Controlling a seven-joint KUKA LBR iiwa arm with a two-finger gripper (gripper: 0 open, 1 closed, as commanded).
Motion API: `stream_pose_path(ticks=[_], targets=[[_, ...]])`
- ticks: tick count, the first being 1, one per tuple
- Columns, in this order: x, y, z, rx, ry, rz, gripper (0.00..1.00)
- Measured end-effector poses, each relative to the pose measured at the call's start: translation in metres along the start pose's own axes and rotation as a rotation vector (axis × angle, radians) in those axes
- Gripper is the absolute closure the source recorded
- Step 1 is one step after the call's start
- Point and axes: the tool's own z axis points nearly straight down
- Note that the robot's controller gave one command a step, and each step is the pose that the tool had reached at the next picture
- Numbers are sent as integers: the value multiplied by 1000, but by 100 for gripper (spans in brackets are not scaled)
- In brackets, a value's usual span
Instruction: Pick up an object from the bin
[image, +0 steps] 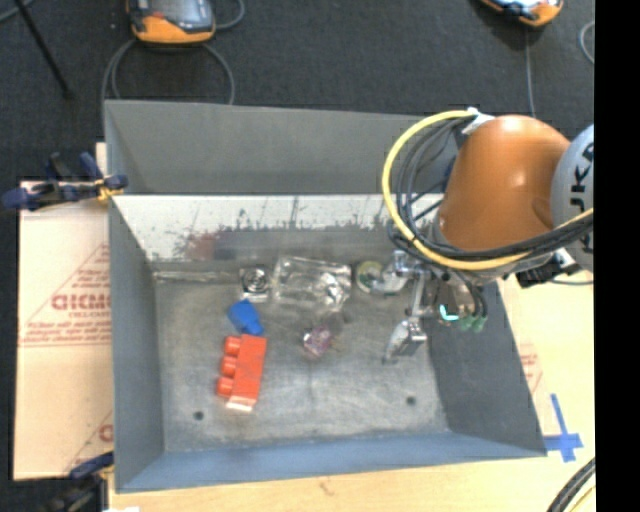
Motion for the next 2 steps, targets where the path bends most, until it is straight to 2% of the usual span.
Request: stream_pose_path(ticks=[1, 2], targets=[[-43, 30, 150, 2, -12, -380, 0], [-45, 41, 135, 3, -9, -775, 0]])
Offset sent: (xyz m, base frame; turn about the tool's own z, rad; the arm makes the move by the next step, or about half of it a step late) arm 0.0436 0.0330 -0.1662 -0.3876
